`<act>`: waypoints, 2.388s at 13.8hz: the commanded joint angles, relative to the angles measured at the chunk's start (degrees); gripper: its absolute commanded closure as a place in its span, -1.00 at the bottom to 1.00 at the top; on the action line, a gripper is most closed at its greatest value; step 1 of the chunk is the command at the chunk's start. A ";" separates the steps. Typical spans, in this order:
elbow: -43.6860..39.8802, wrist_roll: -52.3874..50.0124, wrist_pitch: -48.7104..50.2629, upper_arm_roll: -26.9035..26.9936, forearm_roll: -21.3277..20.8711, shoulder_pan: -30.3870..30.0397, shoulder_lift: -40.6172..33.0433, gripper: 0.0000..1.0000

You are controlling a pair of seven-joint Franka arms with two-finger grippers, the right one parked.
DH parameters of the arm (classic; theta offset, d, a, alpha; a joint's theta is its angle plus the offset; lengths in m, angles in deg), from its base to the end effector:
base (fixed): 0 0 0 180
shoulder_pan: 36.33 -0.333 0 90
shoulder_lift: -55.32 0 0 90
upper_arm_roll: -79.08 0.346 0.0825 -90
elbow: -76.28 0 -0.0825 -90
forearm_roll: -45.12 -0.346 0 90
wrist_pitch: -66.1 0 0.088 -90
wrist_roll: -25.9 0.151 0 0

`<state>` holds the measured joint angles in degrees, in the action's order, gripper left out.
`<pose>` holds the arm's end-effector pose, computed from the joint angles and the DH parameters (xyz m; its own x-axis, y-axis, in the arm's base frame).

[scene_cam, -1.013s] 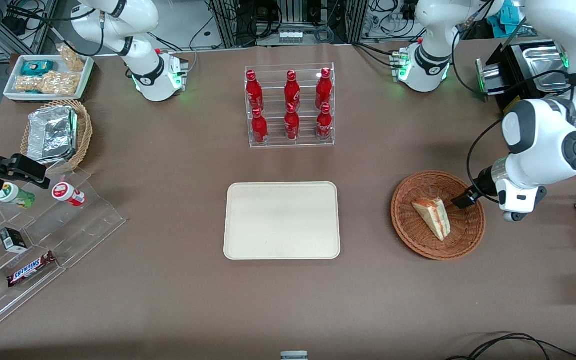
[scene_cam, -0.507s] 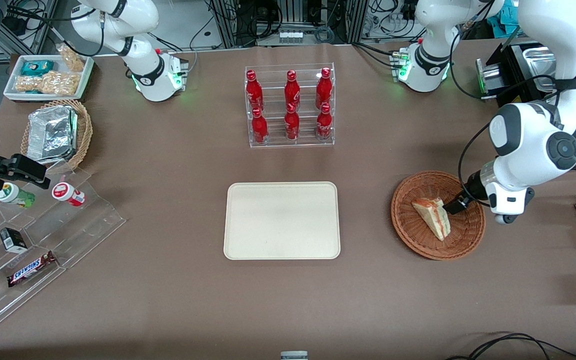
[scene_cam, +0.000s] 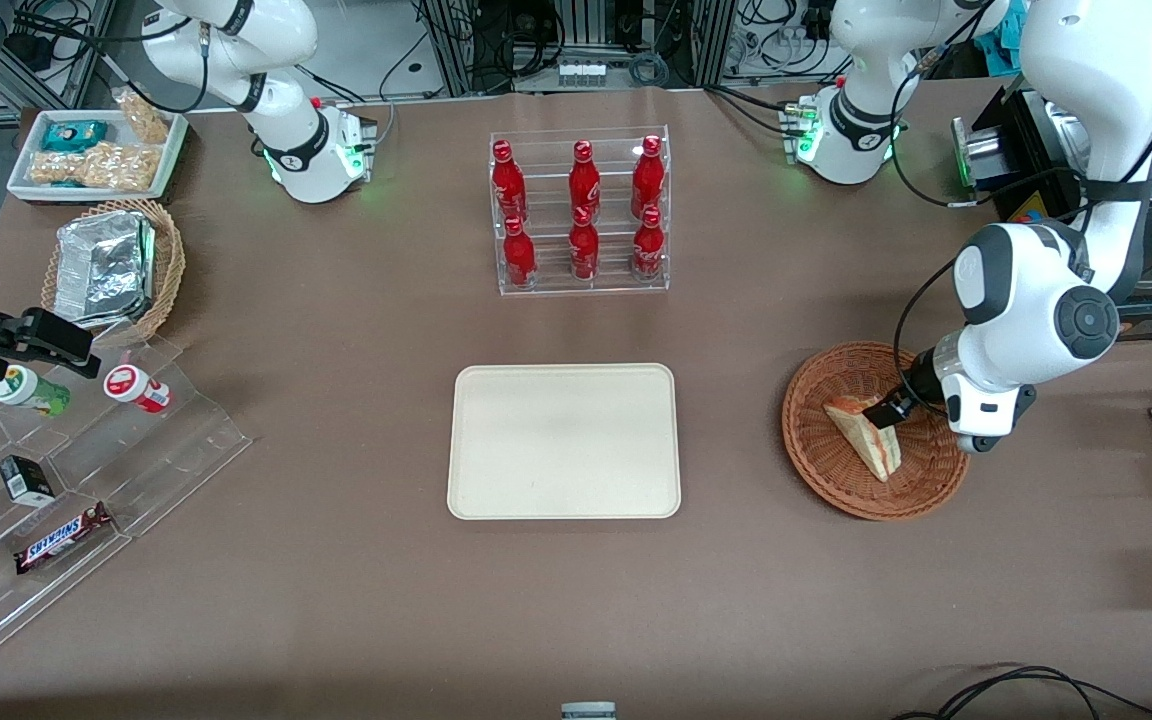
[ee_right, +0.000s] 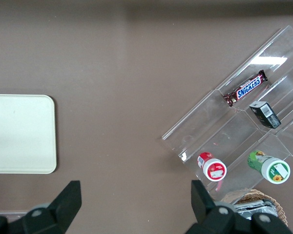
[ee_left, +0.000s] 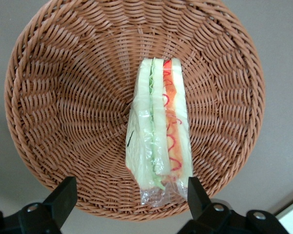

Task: Place sandwich from basket to tray
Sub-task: 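Lower the open left gripper around the wrapped sandwich and close it, then lift the sandwich out of the basket and carry it toward the tray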

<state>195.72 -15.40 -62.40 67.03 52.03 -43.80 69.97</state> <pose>0.5445 -0.0488 0.3103 0.7405 0.6512 -0.1663 0.6648 -0.7460 0.0391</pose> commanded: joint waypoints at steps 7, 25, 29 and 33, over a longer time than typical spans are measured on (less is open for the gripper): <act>-1.50 -3.61 -0.96 0.45 -0.32 2.47 2.67 -1.00; -4.66 -9.85 -0.53 1.41 -0.41 2.29 7.68 0.41; -5.18 -9.94 1.58 1.33 -0.76 2.38 5.57 0.72; -7.12 -9.94 6.23 0.89 -2.95 3.86 3.03 0.72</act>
<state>188.97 -23.99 -59.19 67.98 50.52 -41.62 75.50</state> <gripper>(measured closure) 0.815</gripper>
